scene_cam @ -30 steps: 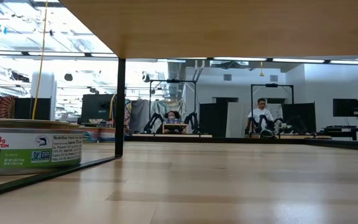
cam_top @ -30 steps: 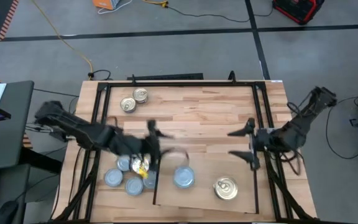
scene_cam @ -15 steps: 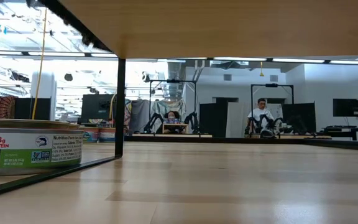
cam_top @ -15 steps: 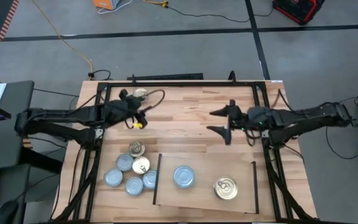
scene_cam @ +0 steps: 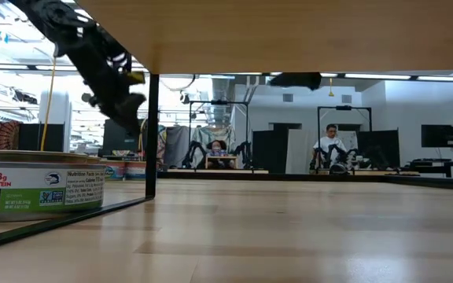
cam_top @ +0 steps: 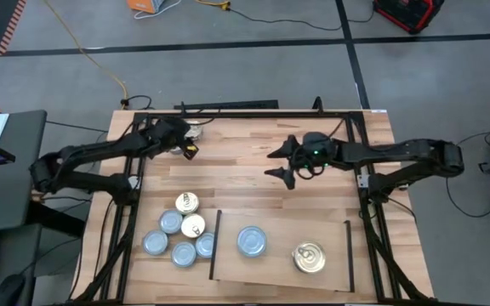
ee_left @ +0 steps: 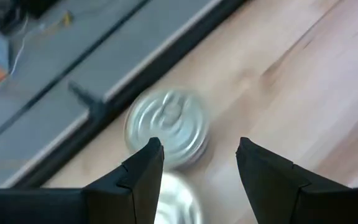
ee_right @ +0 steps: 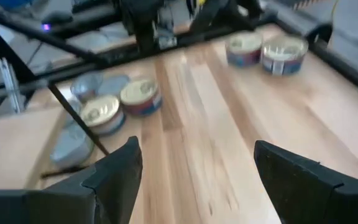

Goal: Stack canned seafood by type on shelf
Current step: Stack the blue-pink tuna can on the top of the blue-pink tuna cans on the shelf

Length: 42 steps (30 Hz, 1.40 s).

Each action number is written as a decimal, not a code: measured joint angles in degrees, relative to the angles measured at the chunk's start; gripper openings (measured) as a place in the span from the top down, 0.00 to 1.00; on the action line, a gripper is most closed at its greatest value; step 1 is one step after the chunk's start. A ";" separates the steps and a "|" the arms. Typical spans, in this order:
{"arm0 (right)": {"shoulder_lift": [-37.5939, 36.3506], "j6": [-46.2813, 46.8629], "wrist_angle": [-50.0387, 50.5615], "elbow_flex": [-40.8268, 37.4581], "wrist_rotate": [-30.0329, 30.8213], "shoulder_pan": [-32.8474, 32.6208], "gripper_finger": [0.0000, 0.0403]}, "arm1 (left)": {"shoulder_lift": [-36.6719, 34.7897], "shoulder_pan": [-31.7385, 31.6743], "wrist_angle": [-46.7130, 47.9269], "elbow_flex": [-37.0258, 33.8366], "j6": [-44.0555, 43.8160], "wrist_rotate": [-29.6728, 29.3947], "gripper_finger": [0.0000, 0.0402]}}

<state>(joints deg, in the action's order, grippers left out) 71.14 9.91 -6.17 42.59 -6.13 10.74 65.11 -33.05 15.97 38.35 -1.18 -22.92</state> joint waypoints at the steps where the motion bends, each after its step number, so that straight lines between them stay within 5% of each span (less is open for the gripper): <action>1: 0.24 0.02 0.36 0.00 -0.11 0.40 0.18 | 0.80 -0.43 0.92 0.00 -0.08 -1.08 0.52; 6: -1.37 -1.11 1.62 0.00 -0.12 1.73 0.18 | 3.14 -0.77 6.97 0.32 -0.89 -4.52 0.52; 13: -4.95 -2.71 1.83 0.00 -0.13 1.75 0.18 | 5.49 -0.77 11.25 0.79 -2.08 -1.65 0.52; 25: -5.08 -3.94 1.22 0.00 -0.12 0.61 0.18 | 17.32 0.42 7.67 1.16 -1.16 -0.18 0.53; 42: -5.06 -2.21 1.21 0.00 -0.11 -0.29 0.18 | 18.24 11.90 1.64 0.90 1.45 -1.65 0.66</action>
<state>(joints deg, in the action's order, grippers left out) 66.08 7.70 -4.96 42.59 -6.24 10.46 83.35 -21.15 17.61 39.24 0.27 -24.58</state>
